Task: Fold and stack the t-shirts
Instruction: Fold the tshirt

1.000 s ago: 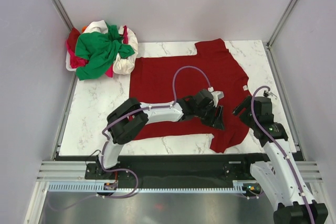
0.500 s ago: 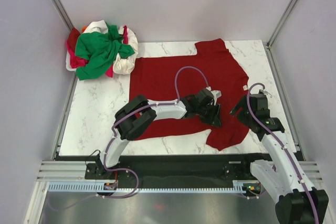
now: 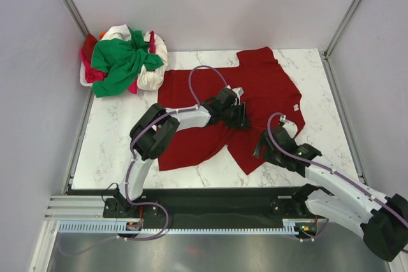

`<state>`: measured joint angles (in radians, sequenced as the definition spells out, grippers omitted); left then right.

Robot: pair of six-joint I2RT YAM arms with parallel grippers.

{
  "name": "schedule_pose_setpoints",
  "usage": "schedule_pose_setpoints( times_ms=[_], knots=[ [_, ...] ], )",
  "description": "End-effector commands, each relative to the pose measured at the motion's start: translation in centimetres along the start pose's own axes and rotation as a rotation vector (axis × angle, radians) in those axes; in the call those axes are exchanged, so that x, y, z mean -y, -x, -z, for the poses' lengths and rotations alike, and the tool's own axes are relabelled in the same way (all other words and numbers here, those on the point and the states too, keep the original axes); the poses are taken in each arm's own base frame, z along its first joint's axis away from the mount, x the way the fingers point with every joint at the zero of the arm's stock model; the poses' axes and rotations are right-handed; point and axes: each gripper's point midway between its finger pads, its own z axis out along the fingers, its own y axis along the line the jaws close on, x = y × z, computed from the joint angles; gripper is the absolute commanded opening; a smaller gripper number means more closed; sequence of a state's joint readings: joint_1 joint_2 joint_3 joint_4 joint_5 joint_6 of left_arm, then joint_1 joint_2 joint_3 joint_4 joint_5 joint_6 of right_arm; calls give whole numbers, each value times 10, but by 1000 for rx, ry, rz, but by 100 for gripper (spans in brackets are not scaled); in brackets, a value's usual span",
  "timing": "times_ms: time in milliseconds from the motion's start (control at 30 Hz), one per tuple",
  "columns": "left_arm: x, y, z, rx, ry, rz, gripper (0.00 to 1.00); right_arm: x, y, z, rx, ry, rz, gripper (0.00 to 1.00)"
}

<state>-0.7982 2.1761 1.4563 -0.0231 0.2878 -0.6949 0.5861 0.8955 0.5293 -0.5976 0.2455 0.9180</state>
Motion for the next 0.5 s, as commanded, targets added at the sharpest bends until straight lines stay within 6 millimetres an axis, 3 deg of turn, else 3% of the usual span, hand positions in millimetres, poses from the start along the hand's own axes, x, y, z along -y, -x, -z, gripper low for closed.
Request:
schedule_pose_setpoints(
  times_ms=[0,167,467],
  knots=[
    [-41,-39,-9,-92,143,23,50,-6,-12,-12,19,-37,-36,83],
    [-45,-41,-9,-103,144,31,50,-24,-30,-18,2,-23,14,81],
    [-51,-43,-10,-109,151,40,50,-33,-55,-36,-49,-16,69,75]
  ],
)
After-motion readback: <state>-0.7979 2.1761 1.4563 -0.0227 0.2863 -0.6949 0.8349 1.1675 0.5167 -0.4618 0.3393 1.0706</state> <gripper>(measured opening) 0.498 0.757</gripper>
